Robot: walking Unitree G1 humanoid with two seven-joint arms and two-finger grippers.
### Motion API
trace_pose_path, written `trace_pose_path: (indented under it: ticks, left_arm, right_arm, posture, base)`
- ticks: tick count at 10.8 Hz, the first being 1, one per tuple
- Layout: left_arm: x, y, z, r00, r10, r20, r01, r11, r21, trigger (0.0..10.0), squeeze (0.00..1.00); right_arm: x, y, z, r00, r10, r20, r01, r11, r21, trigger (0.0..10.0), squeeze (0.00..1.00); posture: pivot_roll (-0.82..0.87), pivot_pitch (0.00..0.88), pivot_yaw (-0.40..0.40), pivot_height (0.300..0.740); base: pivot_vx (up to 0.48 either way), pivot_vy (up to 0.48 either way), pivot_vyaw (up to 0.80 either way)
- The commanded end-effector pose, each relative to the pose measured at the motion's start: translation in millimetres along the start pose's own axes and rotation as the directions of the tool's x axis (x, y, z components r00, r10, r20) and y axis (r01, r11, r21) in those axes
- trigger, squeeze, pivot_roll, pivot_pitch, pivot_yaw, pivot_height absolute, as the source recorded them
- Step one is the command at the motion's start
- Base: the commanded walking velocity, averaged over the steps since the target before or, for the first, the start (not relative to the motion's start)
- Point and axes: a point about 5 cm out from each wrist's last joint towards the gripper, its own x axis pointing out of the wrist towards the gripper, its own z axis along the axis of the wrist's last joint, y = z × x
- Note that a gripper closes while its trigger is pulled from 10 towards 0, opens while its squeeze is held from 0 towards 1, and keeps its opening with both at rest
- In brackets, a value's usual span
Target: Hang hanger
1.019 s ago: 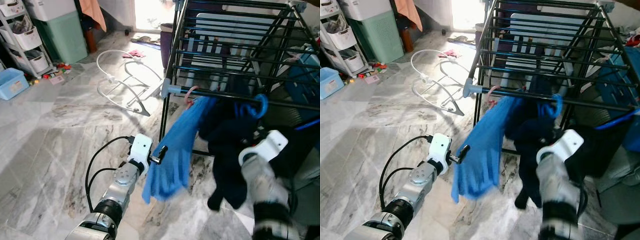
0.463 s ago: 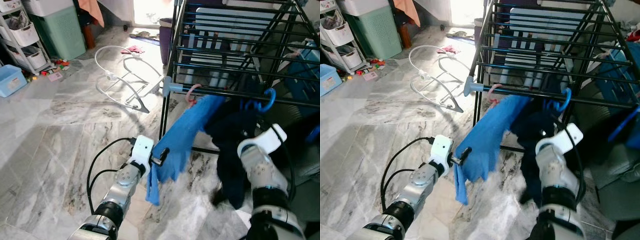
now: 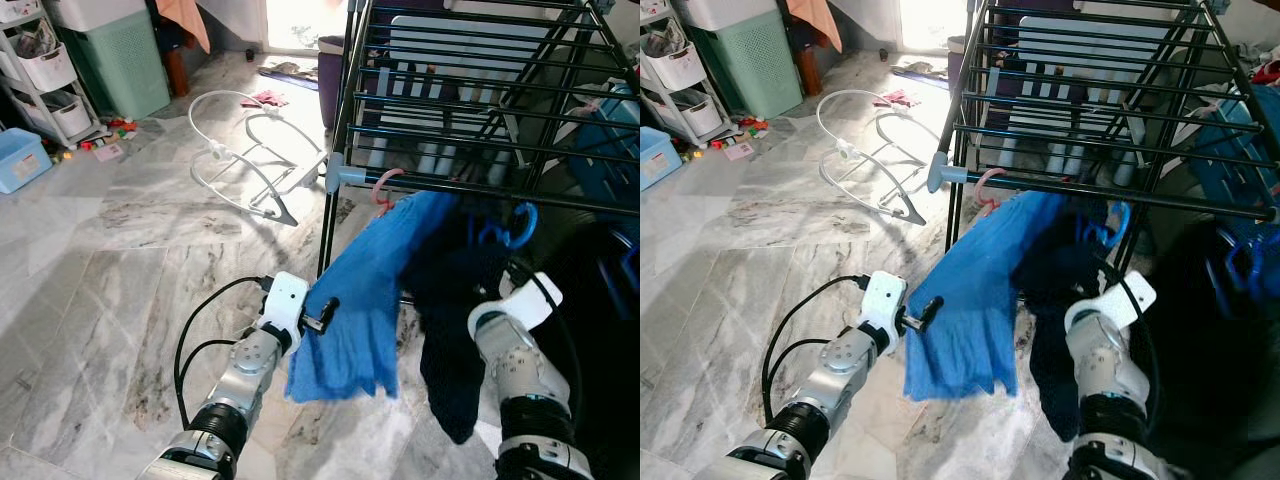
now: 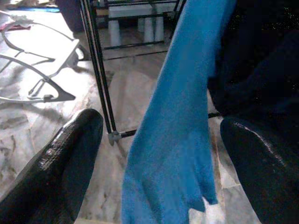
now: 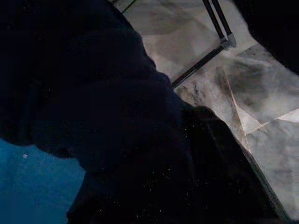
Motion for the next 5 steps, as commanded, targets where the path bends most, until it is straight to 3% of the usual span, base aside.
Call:
trace_pose_path:
  ticks: [1,4,5]
  left_arm:
    - [1.1,-1.9,1.1,1.000,-0.005,-0.004,0.005,1.000,0.010,10.0,0.00]
    - [1.6,-0.7,3.4,1.000,0.006,0.010,-0.006,1.000,0.000,10.0,0.00]
    - [1.7,-1.2,3.3,1.000,0.005,0.009,-0.005,1.000,0.000,10.0,0.00]
  right_arm:
    - [-1.2,3.5,6.9,0.999,0.023,0.026,-0.023,1.000,-0.016,10.0,0.00]
    - [-10.0,28.7,23.1,0.986,0.137,0.090,-0.127,0.986,-0.106,10.0,0.00]
    - [-8.4,29.9,24.4,0.986,0.143,0.086,-0.132,0.985,-0.115,10.0,0.00]
  posture:
    - [0.08,0.075,-0.055,0.740]
    - [0.08,0.076,-0.060,0.740]
    - [0.08,0.075,-0.060,0.740]
  base:
    - [0.000,0.000,0.00]
    - [0.000,0.000,0.00]
    - [0.000,0.000,0.00]
